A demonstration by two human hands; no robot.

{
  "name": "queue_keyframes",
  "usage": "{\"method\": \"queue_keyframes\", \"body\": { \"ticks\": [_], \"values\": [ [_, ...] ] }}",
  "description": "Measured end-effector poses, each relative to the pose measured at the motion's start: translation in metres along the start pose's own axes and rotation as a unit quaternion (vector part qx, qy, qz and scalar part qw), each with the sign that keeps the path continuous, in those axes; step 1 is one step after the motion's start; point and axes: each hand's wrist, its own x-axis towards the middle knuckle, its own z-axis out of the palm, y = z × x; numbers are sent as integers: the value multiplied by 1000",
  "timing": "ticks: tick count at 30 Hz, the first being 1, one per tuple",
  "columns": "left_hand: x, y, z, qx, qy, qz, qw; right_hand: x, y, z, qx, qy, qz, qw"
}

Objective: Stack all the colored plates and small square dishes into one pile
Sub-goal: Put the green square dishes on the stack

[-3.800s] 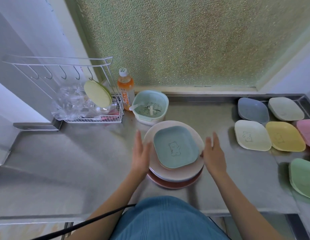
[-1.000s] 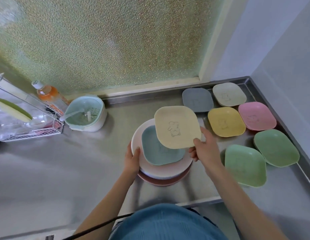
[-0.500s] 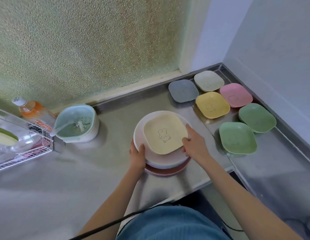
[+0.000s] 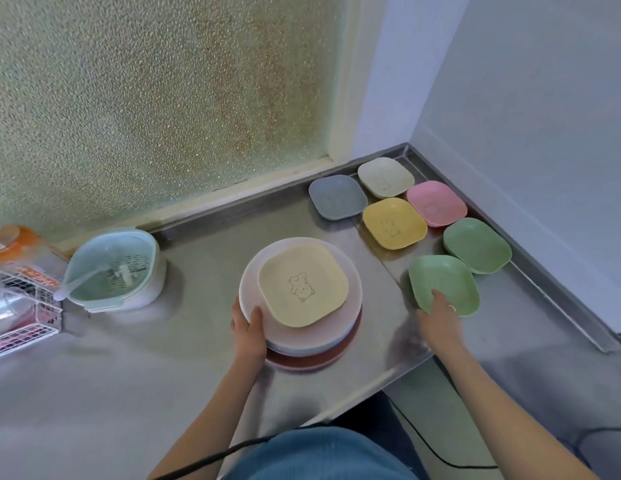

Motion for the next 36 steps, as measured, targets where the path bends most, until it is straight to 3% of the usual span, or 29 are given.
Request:
{"method": "queue_keyframes", "body": {
  "ticks": [5, 10, 15, 20, 23, 27, 32, 36],
  "values": [
    [4, 0, 0, -6, -4, 7, 1000, 3, 10, 17, -139, -12, -8, 990],
    [4, -1, 1, -13, 5, 26, 1000, 0, 9, 23, -149, 50, -14, 988],
    [5, -3, 1, -6, 2, 30, 1000, -9, 8, 13, -39, 154, -62, 985],
    [5, 0, 1, 6, -1, 43, 999, -34, -13, 10, 117, 211, -172, 955],
    [2, 3, 0, 11, -6, 43, 999, -46, -34, 10, 156, 201, -258, 932],
    [-1, 3, -4, 36, -6, 86, 996, -58, -60, 9, 115, 167, -402, 893],
    [-5, 12, -10, 59, -15, 111, 992, -60, -83, 14, 45, 104, -494, 862],
    [-7, 12, -15, 69, -32, 124, 989, -51, -85, 18, -9, 44, -511, 859]
  ]
}}
